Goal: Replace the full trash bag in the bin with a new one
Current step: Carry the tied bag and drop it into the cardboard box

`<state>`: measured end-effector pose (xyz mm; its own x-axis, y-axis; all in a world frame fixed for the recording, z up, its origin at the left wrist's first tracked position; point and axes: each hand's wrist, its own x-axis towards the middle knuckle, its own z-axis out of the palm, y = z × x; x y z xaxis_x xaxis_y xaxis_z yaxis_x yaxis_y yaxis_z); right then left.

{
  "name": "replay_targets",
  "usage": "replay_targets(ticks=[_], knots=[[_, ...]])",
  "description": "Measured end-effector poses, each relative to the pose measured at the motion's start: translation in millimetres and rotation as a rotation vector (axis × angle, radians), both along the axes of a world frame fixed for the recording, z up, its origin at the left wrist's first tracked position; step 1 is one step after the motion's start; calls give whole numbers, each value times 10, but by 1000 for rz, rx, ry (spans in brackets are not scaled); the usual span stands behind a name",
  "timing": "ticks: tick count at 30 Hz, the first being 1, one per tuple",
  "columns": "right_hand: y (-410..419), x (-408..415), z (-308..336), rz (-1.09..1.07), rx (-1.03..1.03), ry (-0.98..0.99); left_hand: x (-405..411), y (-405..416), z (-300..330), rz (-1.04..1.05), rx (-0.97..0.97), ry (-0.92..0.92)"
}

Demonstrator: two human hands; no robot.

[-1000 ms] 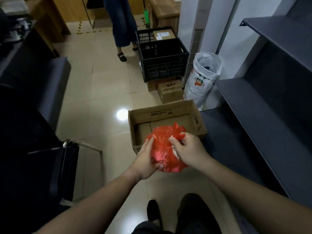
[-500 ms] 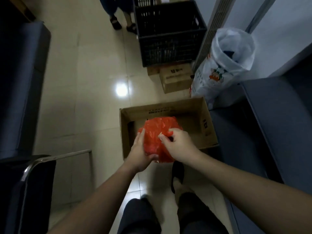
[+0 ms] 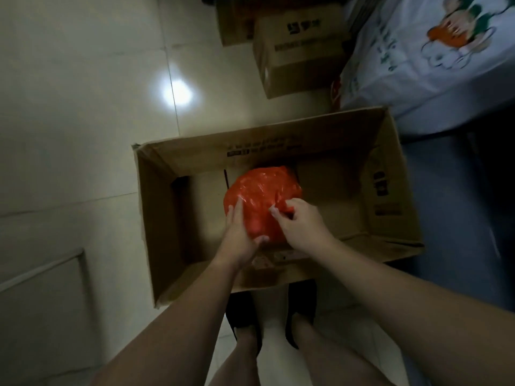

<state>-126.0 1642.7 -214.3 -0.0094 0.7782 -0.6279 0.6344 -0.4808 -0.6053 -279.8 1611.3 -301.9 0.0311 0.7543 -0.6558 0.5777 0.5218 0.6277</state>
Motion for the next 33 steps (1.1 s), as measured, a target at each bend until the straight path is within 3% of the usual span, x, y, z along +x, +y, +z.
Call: replay_targets(ticks=[7, 19, 25, 33], knots=[[55, -11, -1011, 43, -103, -24, 16, -8, -841, -51, -133, -14], [1, 172, -1243, 77, -245, -65, 134, 81, -742, -110, -207, -22], [-36, 285, -509, 101, -227, -118, 210, 144, 72, -120, -168, 19], [-123, 951, 1746, -90, -60, -99, 672, 514, 2384, -385, 16, 184]])
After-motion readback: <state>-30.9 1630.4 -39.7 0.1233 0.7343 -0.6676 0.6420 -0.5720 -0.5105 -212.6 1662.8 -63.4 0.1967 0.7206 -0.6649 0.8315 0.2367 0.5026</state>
